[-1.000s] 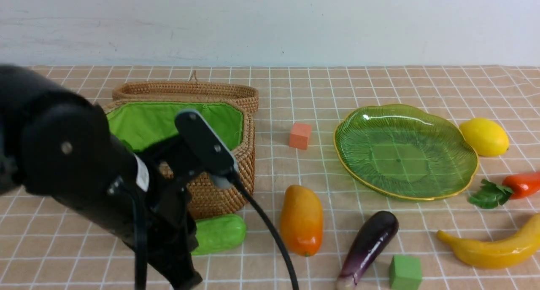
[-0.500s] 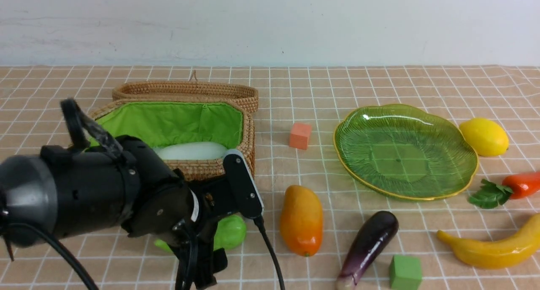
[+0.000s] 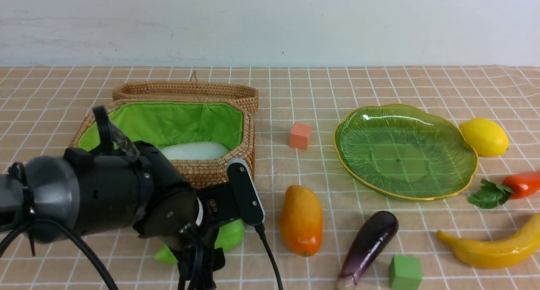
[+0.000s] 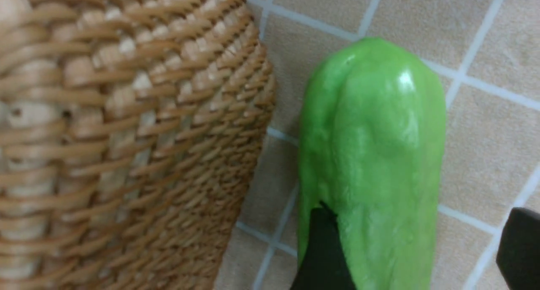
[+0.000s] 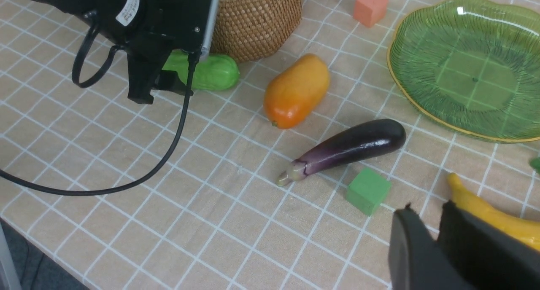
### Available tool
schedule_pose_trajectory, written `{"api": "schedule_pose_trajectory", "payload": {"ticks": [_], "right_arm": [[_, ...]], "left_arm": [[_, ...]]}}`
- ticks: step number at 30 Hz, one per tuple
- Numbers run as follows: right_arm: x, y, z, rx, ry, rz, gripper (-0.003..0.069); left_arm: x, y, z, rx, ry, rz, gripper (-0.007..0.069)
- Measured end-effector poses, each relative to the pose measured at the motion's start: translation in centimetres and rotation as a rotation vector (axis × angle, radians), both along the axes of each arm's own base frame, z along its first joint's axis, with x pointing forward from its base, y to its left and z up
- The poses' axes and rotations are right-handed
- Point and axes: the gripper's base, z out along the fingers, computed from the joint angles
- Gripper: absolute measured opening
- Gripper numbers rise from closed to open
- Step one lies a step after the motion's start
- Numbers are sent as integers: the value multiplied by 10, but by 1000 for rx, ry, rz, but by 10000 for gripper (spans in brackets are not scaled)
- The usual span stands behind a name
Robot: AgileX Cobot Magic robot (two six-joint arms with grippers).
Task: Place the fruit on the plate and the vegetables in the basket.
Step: Take a chayote with your left arm and place it on the basket on the left.
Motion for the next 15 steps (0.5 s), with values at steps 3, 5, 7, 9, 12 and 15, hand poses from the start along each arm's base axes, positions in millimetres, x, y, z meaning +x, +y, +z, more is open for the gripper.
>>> {"api": "schedule_pose_trajectory", "payload": {"ticks": [3,5,7,9,12,15], "right_arm": [[0,0,0,0,0,0,119],[0,0,0,0,0,0,119],[0,0,0,1,0,0,119],[0,0,0,1,1,1,119],[0,0,0,3,1,2,120],[0,0,0,3,1,2,122]], "left_arm": [[-4,0,5,-25,20,20,489],[-6,0,8,-50,37,45,487],[-7,0,9,-59,45,54,487],[-8,0,10,-70,49,62,487],[-9,0,11,-87,57,88,502],[-12,2,16,-114,68,149,526]]}}
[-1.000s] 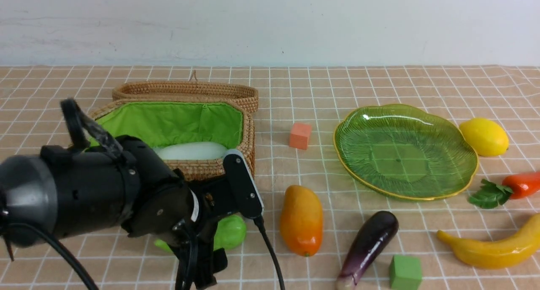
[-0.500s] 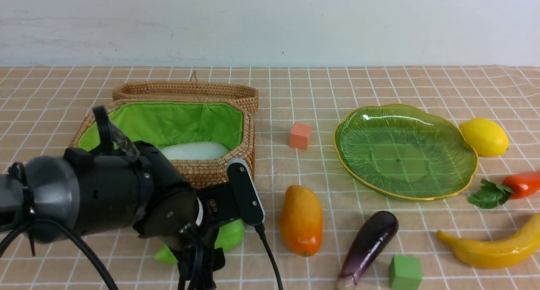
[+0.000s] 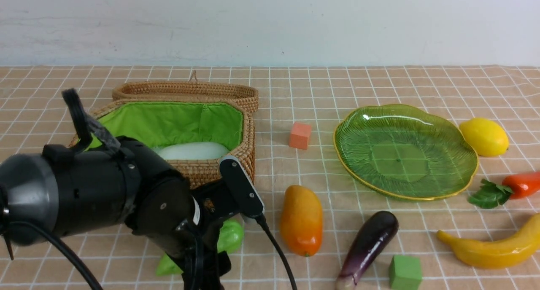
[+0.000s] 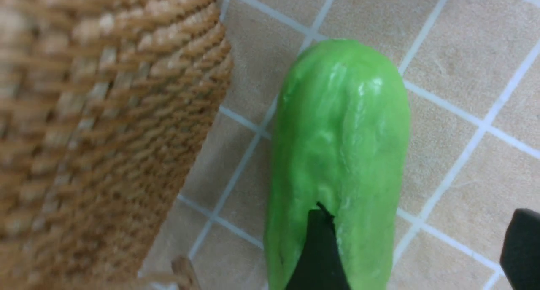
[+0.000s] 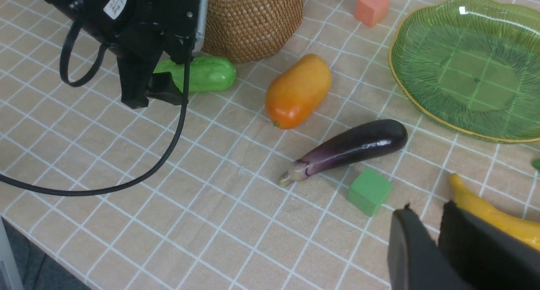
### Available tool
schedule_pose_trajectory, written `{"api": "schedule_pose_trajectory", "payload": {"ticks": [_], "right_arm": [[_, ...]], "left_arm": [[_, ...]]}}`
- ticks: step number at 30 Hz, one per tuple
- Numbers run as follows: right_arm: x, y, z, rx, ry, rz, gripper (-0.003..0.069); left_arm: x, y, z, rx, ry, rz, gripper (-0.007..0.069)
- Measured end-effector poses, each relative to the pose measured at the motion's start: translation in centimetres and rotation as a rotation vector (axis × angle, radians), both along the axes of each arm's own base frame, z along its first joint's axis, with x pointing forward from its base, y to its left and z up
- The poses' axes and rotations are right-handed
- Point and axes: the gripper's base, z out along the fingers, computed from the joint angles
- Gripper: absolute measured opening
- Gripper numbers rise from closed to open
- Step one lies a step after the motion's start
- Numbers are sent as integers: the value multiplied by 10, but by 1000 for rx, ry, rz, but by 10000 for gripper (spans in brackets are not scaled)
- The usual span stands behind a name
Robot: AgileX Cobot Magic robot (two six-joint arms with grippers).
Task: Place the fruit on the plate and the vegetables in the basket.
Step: Take a chayote with your left arm and place it on the basket on the left.
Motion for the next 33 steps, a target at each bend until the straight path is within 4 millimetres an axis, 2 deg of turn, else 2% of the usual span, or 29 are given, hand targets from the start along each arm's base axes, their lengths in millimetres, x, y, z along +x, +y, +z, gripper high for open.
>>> {"api": "schedule_pose_trajectory", "payload": {"ticks": [7,12,17,24,33], "right_arm": [[0,0,0,0,0,0,125],[0,0,0,-1,0,-1,128],[0,0,0,-3,-1,-2,128],[0,0,0,-4,3,-1,128],[-1,0,-2,-11,17,4,128]], "left_arm": [[-11,7,25,-42,-16,31,533],[-10,7,30,-60,-55,25,533],[-1,3,19,-35,-83,-2,533],[17,0,-11,50,-124,17,533],[23,3,-17,51,-142,148,533]]}}
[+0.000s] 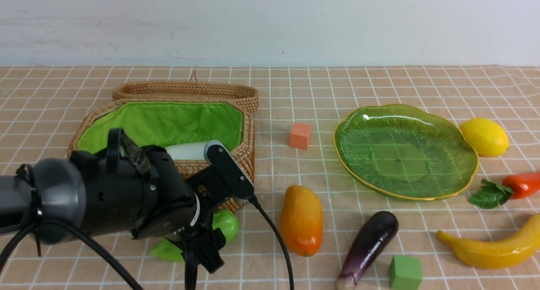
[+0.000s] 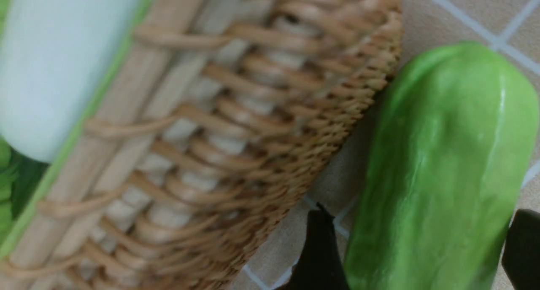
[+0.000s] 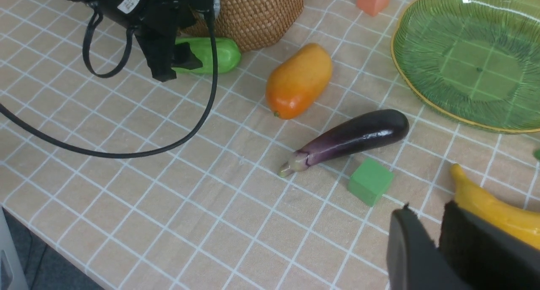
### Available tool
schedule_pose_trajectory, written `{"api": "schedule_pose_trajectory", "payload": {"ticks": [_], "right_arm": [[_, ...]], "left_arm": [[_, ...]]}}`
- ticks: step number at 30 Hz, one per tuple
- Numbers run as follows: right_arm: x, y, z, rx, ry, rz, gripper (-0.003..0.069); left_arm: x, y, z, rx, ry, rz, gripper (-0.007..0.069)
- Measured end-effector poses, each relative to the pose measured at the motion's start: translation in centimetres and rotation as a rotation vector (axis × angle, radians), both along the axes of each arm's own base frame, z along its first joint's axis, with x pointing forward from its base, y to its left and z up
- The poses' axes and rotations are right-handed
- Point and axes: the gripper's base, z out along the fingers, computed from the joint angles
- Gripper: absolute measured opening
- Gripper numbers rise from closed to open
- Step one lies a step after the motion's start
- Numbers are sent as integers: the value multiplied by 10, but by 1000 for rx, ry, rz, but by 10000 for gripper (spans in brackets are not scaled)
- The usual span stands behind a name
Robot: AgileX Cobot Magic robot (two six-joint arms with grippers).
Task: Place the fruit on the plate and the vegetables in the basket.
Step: Take a chayote with your left arm and place it on the basket on the left.
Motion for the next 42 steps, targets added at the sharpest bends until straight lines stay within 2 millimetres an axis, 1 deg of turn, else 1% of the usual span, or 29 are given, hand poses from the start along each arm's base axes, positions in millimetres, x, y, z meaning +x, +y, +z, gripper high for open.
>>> {"api": "schedule_pose_trajectory", "payload": {"ticks": [3,5,10,12,13,16,19,20,21,22,23,25,26,28,30,32,33,34,35,36,37,38,39,41,42], "right_arm": [[0,0,0,0,0,0,128],[0,0,0,1,1,1,128],[0,0,0,0,1,1,128],[0,0,0,0,1,1,128],[0,0,0,0,1,1,128],[0,0,0,0,1,1,128],[0,0,0,3,2,2,128],[0,0,0,3,2,2,128],[0,0,0,3,2,2,128],[0,0,0,3,2,2,128],[0,0,0,5,-4,0,128],[1,0,2,13,-22,-6,128],[1,0,2,16,-24,-6,128],[3,1,5,41,-56,-12,128],[5,2,8,66,-85,-17,128],[6,3,11,89,-107,-20,129],[6,3,12,98,-113,-19,129],[6,3,12,103,-114,-18,129],[5,4,13,112,-113,-13,129],[5,4,13,115,-112,-11,129],[5,4,13,118,-111,-10,129],[5,5,13,119,-109,-9,129],[5,5,13,119,-109,-9,129],[5,5,12,116,-103,-6,131],[5,5,12,115,-102,-6,132]], "left_arm": [[1,0,-4,-1,11,13,533],[2,-1,-12,14,32,14,533],[2,-1,-22,42,60,8,530],[2,-1,-23,44,73,21,495],[1,0,-23,43,81,31,452],[0,0,-22,38,90,45,444],[-6,3,-7,2,98,80,445],[-7,3,-6,-1,94,79,445],[-14,6,9,-21,107,102,445],[-15,6,11,-23,108,103,445],[-27,9,30,-32,114,99,445],[-45,10,61,-30,101,53,445],[-48,11,67,-38,88,45,445],[-62,14,108,-74,-11,-38,445],[-63,19,137,-101,-116,-81,445],[-55,28,161,-107,-226,-90,445],[-48,33,170,-105,-266,-81,445],[-40,37,174,-95,-290,-74,445],[-23,44,177,-65,-309,-54,445],[-12,48,175,-38,-308,-48,445],[-5,50,174,-22,-307,-46,445],[6,53,168,8,-294,-47,445],[7,53,169,6,-298,-47,445],[40,59,145,50,-262,-31,445],[46,59,141,50,-260,-27,445]]}}
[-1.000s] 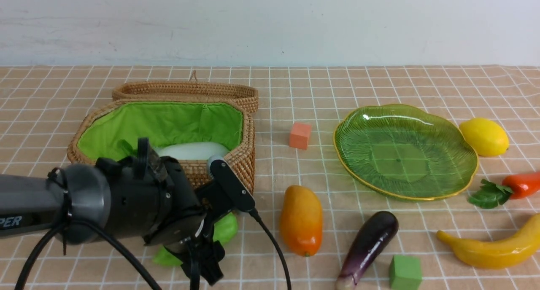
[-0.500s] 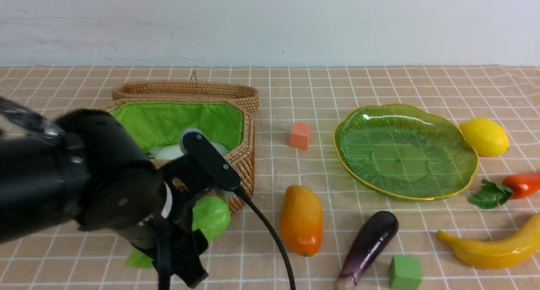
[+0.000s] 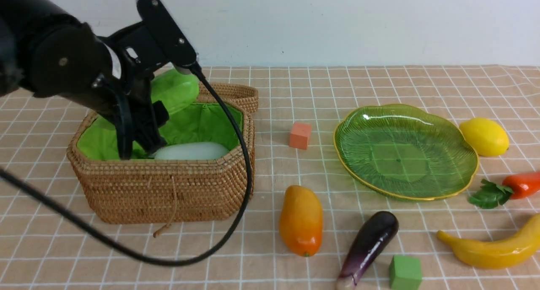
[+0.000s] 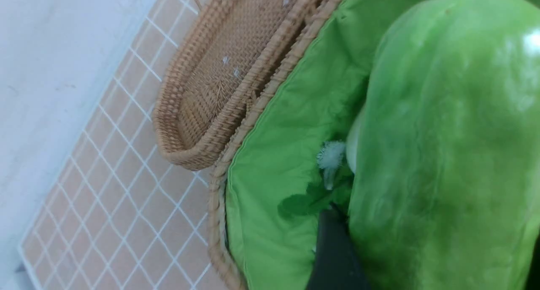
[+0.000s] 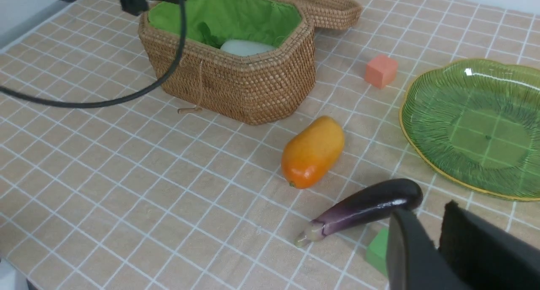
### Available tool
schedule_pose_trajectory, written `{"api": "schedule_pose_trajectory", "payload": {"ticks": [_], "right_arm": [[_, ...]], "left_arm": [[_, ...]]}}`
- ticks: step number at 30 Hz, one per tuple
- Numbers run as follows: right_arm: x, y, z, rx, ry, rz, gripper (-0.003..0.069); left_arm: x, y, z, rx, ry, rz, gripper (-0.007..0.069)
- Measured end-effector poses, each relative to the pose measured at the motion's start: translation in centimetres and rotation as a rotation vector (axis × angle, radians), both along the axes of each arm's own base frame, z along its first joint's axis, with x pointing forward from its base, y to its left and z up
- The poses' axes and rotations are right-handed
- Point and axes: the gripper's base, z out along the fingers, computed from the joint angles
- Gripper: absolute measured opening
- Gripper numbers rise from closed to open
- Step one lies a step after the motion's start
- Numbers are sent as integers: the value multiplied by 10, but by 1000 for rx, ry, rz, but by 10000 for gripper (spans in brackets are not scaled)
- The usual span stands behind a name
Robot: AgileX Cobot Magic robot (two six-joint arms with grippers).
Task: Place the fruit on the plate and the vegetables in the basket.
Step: Take a chayote with your left arm and place it on the basket on the left, then grab the mango with your left arm and place it on the right plate
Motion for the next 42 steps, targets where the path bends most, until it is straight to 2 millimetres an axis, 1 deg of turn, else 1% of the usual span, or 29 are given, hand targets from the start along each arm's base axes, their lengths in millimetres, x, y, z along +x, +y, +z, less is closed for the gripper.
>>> {"api": "schedule_pose_trajectory", "payload": {"ticks": [1,2,4,6,7,9,13,14,15,16,17,18,20,21,23,24,26,27,28,29,30,31,32,34,35,38,39,41,42], "right_arm": [[0,0,0,0,1,0,132],[0,0,0,-1,3,1,133],[0,0,-1,-3,7,3,134],[-1,0,-1,-4,9,4,137],[-1,0,-1,-5,10,4,136],[-1,0,-1,-5,10,4,136],[-1,0,0,-6,10,5,138],[-2,-1,2,-11,5,5,141],[-2,-1,2,-12,6,5,141],[-5,-1,5,-17,-1,7,144],[-5,-2,6,-20,-2,6,144],[-6,-2,7,-25,-3,6,144],[-9,-4,9,-54,2,4,148],[-10,-5,9,-64,10,4,150],[-11,-6,7,-81,34,-3,152],[-11,-7,4,-92,60,-14,152],[-12,-8,2,-104,84,-22,152],[-13,-10,0,-116,110,-32,152],[-14,-10,-1,-124,119,-35,153],[-14,-11,-2,-136,131,-41,154],[-16,-12,-3,-143,133,-45,155],[-20,-14,-2,-140,121,-53,156],[-23,-15,-2,-137,111,-55,157],[-31,-17,-1,-131,81,-61,158],[-33,-18,-1,-130,74,-63,158],[-46,-22,-1,-120,25,-70,160],[-48,-22,-1,-118,20,-70,160],[-50,-23,-1,-118,11,-73,160],[-51,-23,-1,-117,9,-73,160]], "left_arm": [[3,1,-4,1,6,4,445],[13,2,-16,1,25,24,446],[21,5,-28,7,52,53,479],[24,6,-35,-3,69,96,582],[24,6,-35,-17,69,114,620],[22,7,-34,-56,80,170,652],[12,12,-26,-155,116,306,655],[0,8,-17,-252,146,379,618],[-2,7,-14,-266,146,380,605],[-16,-4,-5,-354,179,395,538],[-20,-8,-3,-375,187,389,514],[-28,-18,3,-417,203,368,459],[-56,-63,20,-516,268,238,221],[-62,-75,22,-537,296,210,137],[-70,-99,23,-557,339,163,31],[-71,-114,24,-561,361,144,-5],[-70,-129,17,-544,398,134,-13],[-65,-147,11,-521,432,127,-7],[-63,-151,8,-511,443,128,-1],[-58,-161,-3,-481,472,137,24],[-52,-171,-13,-457,502,146,64],[-39,-185,-32,-410,543,171,161],[-33,-190,-39,-395,547,182,211],[-18,-200,-61,-357,545,227,346],[-16,-201,-66,-347,543,239,372],[6,-210,-94,-308,470,311,556],[11,-212,-102,-303,446,327,593],[17,-214,-114,-293,421,348,631],[20,-215,-125,-280,412,362,645]]}}
